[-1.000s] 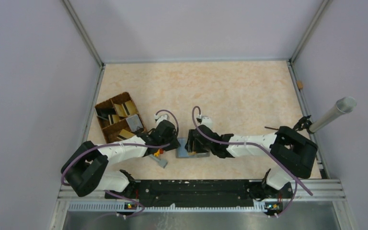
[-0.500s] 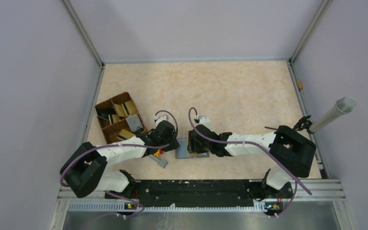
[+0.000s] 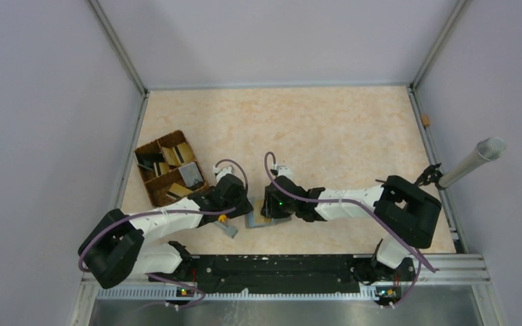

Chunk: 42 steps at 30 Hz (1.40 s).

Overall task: Put the credit cards into the card holder
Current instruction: Insert the credit card into the card holder, then pick up the credit card from the storage box.

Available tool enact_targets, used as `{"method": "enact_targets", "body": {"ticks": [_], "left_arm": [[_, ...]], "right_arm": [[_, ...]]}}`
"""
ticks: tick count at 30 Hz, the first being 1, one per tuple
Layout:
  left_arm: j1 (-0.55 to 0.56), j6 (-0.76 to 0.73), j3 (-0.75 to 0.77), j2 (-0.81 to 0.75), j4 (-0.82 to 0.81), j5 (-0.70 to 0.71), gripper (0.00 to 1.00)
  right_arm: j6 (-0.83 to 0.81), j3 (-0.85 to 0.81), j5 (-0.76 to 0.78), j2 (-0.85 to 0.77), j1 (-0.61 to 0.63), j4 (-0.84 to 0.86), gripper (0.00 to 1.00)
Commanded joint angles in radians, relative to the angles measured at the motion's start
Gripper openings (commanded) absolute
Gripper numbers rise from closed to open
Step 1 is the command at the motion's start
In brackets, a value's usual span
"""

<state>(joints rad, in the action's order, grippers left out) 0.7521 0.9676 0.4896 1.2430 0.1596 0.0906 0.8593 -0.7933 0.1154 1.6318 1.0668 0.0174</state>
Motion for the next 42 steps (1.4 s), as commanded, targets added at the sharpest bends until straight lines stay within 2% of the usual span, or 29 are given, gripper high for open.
{"method": "enact_targets", "body": {"ticks": [1, 6, 13, 17, 20, 25, 27, 32, 37, 42], "left_arm": [[0.004, 0.017, -0.022, -0.033, 0.078, -0.001, 0.39], [0.003, -0.010, 0.044, -0.114, 0.201, 0.084, 0.52], [-0.020, -0.151, 0.197, -0.245, 0.376, 0.171, 0.80], [-0.097, -0.301, 0.311, -0.277, 0.472, 0.164, 0.92], [-0.199, -0.447, 0.387, -0.275, 0.537, 0.168, 0.98], [-0.507, -0.571, 0.435, -0.268, 0.616, 0.182, 0.99], [-0.607, -0.588, 0.430, -0.275, 0.604, 0.199, 0.99], [-0.907, -0.655, 0.438, -0.231, 0.582, 0.107, 0.99], [-1.016, -0.633, 0.485, -0.140, 0.500, 0.218, 0.99], [-1.058, -0.676, 0.615, 0.015, 0.475, 0.332, 0.99]], "right_arm": [[0.025, -0.033, -0.018, 0.001, 0.012, 0.089, 0.32], [0.024, -0.004, 0.003, -0.067, 0.007, 0.096, 0.31], [-0.048, 0.036, 0.006, -0.244, -0.061, 0.058, 0.43], [-0.137, 0.044, -0.066, -0.315, -0.119, 0.060, 0.52], [-0.243, 0.031, -0.154, -0.316, -0.153, 0.085, 0.59], [-0.441, -0.104, -0.319, -0.230, -0.205, 0.099, 0.66], [-0.515, -0.188, -0.333, -0.169, -0.207, 0.059, 0.68], [-0.575, -0.371, -0.338, 0.020, -0.205, 0.021, 0.68], [-0.526, -0.452, -0.345, 0.121, -0.195, 0.040, 0.67], [-0.500, -0.416, -0.372, 0.110, -0.189, 0.081, 0.67]]}}
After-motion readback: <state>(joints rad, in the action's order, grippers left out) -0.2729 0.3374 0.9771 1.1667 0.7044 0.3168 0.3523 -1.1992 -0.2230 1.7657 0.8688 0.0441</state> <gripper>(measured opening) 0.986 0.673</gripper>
